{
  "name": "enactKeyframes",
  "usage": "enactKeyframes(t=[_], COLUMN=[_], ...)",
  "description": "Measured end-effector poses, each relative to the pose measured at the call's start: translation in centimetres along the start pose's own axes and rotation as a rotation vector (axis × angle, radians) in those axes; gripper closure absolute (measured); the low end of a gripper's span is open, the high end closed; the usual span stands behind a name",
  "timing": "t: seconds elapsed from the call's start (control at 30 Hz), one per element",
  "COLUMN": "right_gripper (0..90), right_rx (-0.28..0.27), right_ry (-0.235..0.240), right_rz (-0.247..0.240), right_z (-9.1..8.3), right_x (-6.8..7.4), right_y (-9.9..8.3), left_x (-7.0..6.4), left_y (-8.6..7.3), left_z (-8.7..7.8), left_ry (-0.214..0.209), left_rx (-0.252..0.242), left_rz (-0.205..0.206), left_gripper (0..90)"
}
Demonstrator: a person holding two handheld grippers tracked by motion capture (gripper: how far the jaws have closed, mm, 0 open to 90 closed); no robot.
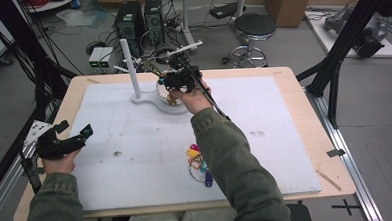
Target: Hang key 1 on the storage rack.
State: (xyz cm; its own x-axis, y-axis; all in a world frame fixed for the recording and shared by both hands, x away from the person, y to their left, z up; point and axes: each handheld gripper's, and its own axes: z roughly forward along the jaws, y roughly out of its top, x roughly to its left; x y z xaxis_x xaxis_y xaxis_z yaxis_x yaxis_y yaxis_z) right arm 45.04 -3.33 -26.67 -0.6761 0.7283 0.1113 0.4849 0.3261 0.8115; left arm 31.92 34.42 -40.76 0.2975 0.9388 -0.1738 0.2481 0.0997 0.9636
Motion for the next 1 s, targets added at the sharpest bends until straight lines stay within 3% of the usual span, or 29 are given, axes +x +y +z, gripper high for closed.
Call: enactKeyframes(t=[0.9, 1.0], right_gripper=[68.6, 68.6], right_rx=[0.02, 0.024], right_ry=[-0.017, -0.027], right_rz=[-0.02, -0.047], right_z=[3.4, 4.0], right_x=[1.4, 2.1], right_y=[2.6, 3.3], left_x=[0.1, 0.1], left_y=[-0.1, -0.1], left_z=[0.2, 0.2], left_ry=[-0.004, -0.005], left_rx=[0.0, 0.0], left_rz=[-0.003, -0.003], left_gripper=[5.6, 5.6])
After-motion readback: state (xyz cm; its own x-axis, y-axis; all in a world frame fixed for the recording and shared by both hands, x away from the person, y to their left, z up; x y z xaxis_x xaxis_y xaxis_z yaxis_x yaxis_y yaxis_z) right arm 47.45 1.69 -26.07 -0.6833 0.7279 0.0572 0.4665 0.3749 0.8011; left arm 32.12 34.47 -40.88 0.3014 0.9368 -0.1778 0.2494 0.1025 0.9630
